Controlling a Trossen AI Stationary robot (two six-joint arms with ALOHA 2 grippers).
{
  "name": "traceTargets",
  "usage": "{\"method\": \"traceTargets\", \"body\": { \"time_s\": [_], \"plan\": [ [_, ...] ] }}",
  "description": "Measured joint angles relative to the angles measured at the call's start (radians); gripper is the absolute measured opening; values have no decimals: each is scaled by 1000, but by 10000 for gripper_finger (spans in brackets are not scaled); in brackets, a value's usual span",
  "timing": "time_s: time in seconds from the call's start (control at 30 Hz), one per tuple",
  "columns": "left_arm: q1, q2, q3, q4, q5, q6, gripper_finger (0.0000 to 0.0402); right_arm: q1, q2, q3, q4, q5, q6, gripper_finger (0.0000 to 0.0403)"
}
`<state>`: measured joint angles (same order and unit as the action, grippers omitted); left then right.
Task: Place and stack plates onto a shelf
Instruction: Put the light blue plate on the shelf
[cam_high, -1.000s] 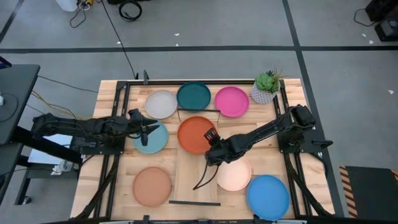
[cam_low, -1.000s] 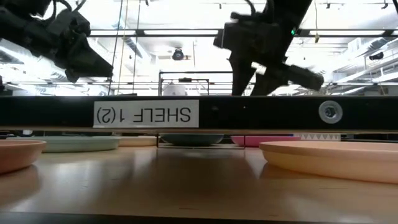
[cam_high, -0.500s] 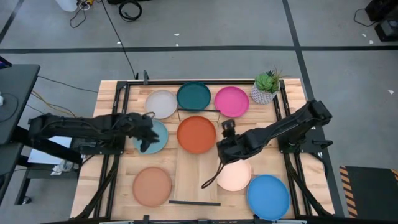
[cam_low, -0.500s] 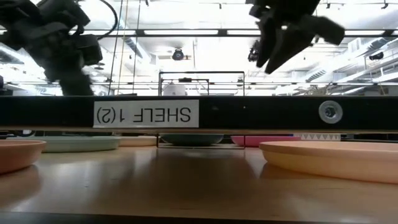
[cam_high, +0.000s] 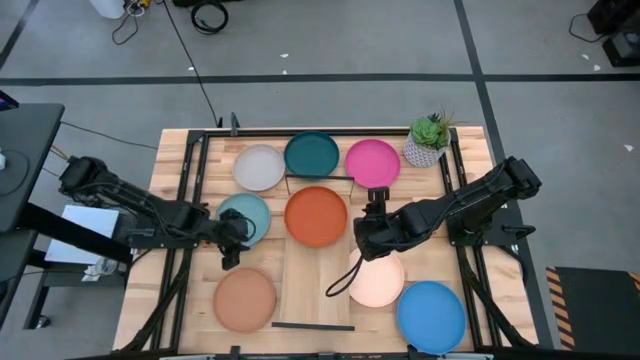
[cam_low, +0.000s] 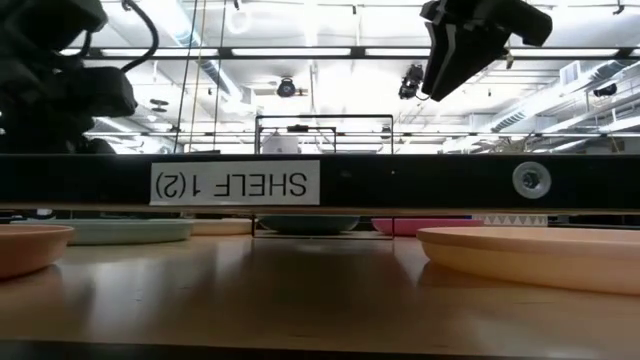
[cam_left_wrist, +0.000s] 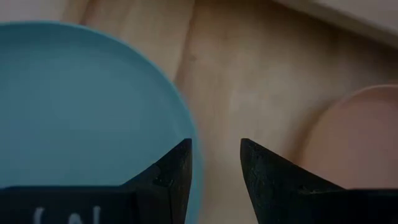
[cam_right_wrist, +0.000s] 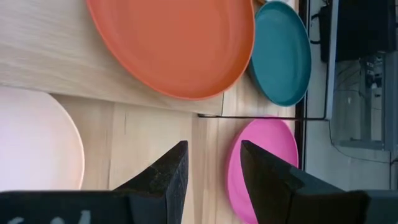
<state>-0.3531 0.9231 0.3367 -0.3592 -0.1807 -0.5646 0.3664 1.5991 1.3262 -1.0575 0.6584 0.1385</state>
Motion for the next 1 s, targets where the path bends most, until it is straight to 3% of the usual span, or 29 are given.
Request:
{"method": "traceTargets", "body": {
  "time_s": [0.23, 0.43, 0.63, 0.73, 1.0],
  "plan": [
    [-73, 97, 0, 6, -127, 60, 142, 0, 1, 0, 21, 2, 0, 153],
    [-84, 193, 0, 2, -139, 63, 134, 0, 1, 0, 33, -4, 0, 153],
    [-83, 220, 6, 9, -126, 62, 53, 0, 1, 0, 33, -5, 1, 153],
    [-82, 221, 53, -72, -115, 65, 15, 0, 2, 0, 35, -18, 1, 153],
    [-90, 207, 332, -432, -117, 111, 14, 0, 2, 0, 35, -31, 1, 153]
  ]
}}
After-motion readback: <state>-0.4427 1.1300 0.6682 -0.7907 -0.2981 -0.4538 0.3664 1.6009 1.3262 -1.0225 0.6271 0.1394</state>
